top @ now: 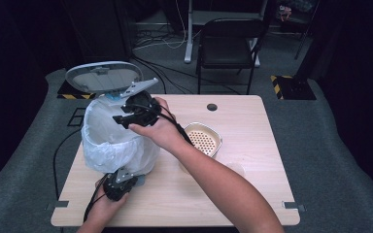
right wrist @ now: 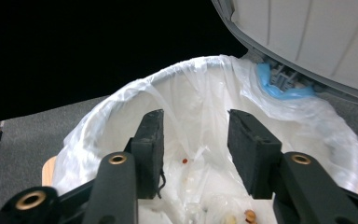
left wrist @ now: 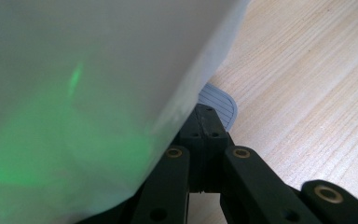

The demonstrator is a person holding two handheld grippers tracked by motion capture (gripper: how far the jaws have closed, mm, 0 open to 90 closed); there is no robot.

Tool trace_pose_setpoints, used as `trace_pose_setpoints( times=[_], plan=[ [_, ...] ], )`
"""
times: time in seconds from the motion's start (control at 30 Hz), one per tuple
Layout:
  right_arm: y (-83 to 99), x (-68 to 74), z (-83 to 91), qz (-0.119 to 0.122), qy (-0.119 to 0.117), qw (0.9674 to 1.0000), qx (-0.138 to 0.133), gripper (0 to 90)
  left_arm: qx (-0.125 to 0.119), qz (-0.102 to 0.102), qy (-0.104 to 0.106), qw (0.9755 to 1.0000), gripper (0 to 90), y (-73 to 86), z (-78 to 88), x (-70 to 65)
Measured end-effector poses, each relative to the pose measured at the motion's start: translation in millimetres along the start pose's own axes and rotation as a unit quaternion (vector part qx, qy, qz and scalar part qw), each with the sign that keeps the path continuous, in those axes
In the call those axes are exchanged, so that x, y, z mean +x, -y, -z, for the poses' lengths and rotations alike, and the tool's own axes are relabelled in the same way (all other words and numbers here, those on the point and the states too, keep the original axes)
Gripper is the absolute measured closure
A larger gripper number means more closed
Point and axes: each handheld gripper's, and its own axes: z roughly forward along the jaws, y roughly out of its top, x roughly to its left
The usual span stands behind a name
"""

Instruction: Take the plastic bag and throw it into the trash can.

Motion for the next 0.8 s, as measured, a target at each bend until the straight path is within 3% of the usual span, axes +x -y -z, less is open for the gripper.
trace_pose_setpoints(
  times=[0.03, 0.33, 0.8],
  plan=[
    [1.0, -0.4, 3.3, 0.004, 0.000, 1.0000, -0.001, 57.0, -0.005, 0.001, -0.008, 1.0000, 90.0, 0.4, -0.9, -0.7],
    [14.5, -2.9, 32.1, 0.003, -0.002, 1.0000, -0.008, 58.6, -0.003, 0.003, -0.003, 1.0000, 90.0, 0.2, -0.6, -0.5],
    [47.6, -18.0, 61.3, -0.003, 0.034, 0.9994, -0.008, 59.0, -0.008, 0.004, -0.001, 1.0000, 90.0, 0.4, -1.3, -0.5]
  ],
)
